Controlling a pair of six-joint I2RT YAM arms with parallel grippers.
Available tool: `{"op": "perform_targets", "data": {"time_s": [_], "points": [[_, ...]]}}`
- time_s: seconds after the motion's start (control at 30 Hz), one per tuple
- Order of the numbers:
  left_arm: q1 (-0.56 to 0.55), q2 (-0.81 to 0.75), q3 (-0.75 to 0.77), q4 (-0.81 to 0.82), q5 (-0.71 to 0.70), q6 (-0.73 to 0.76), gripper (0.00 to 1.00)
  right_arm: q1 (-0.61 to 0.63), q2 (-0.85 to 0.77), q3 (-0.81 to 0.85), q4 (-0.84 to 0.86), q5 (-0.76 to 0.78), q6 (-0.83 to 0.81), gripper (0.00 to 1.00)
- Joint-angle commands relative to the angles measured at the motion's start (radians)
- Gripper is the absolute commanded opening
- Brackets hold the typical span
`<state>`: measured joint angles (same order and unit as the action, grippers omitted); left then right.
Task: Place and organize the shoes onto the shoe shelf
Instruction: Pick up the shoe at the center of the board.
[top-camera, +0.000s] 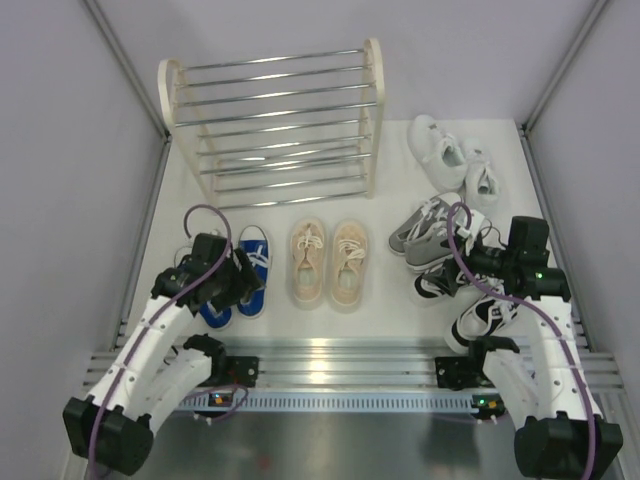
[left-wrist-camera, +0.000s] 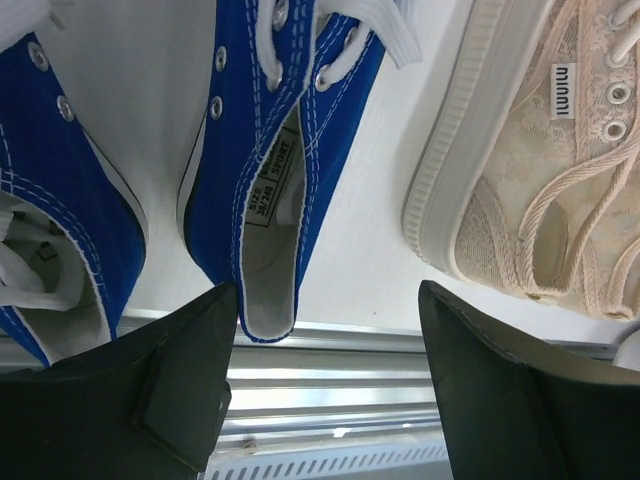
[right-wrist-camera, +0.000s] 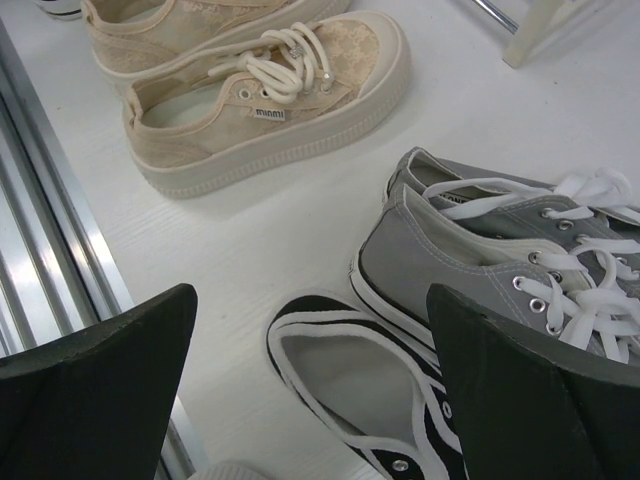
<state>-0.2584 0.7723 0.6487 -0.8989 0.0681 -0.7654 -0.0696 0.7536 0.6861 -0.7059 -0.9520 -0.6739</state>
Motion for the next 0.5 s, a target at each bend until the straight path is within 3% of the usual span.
{"op": "perform_targets", "data": {"time_s": [0.0,0.17,0.23,0.27,0.47], "points": [[-0.156,0.034,0.078,-0.005,-0.161,-0.078,0.76,0.011,0.000,0.036,-0.004,-0.042,-0.035,0.99],[-0.363,0.044,0.075,-0.083,-0.449,-0.251,0.75,0.010,-0.007,0.038,-0.015,-0.037,-0.042,0.99],[-0.392,0.033,0.057,-0.100,-0.468,-0.311,0.77,0.008,-0.010,0.038,-0.020,-0.037,-0.046,0.99],[-0.393,0.032,0.031,-0.100,-0.461,-0.333,0.84,0.010,-0.011,0.038,-0.023,-0.039,-0.049,0.99],[-0.426,0.059,0.009,-0.109,-0.485,-0.371,0.84,0.010,-0.008,0.041,-0.030,-0.042,-0.056,0.99]]}}
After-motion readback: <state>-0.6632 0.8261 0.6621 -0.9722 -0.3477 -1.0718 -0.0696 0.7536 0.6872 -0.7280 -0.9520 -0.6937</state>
